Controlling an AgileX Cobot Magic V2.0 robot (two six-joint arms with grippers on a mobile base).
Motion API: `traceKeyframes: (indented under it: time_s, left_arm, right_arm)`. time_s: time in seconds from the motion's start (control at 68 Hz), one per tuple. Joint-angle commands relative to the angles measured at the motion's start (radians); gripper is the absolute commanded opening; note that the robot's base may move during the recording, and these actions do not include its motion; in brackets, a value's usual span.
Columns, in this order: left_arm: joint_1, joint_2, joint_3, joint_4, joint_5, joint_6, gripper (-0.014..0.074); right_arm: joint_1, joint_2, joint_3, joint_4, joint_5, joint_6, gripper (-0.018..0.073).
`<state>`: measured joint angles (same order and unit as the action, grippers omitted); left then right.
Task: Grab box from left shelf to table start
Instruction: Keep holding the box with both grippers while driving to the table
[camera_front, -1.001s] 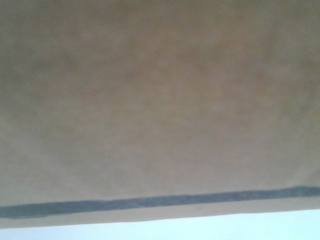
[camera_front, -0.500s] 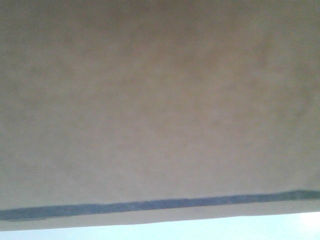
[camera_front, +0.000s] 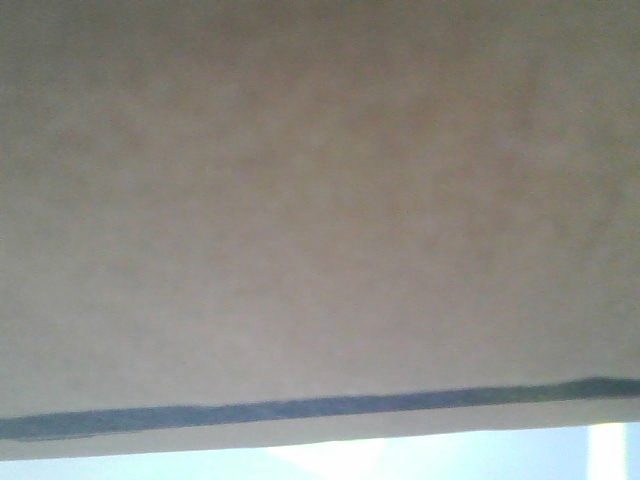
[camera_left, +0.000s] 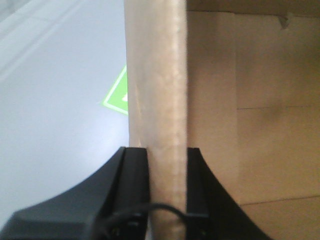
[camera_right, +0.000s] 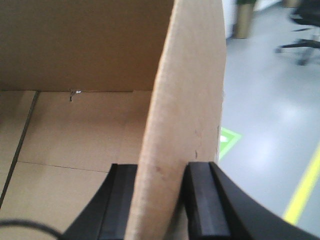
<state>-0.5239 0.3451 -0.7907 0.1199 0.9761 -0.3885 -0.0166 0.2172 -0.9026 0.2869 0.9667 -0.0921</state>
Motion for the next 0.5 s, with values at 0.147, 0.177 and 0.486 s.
traceKeyframes:
  time_s: [0.147,0.177,0.486]
  left_arm:
    - [-0.006,0.003,-0.038,0.039,-0.141,0.006,-0.0099]
    - [-0.006,0.003,-0.038,0.039,-0.141,0.006,-0.0099]
    - [-0.006,0.003,-0.038,0.039,-0.141,0.006,-0.0099]
  right_arm:
    - [-0.005,0.021,-0.030,-0.055,-0.163,-0.004,0.0059]
    - [-0.005,0.021,-0.030,-0.055,-0.163,-0.004,0.0059]
    - [-0.005,0.021,-0.030,-0.055,-0.165,-0.004,0.0059]
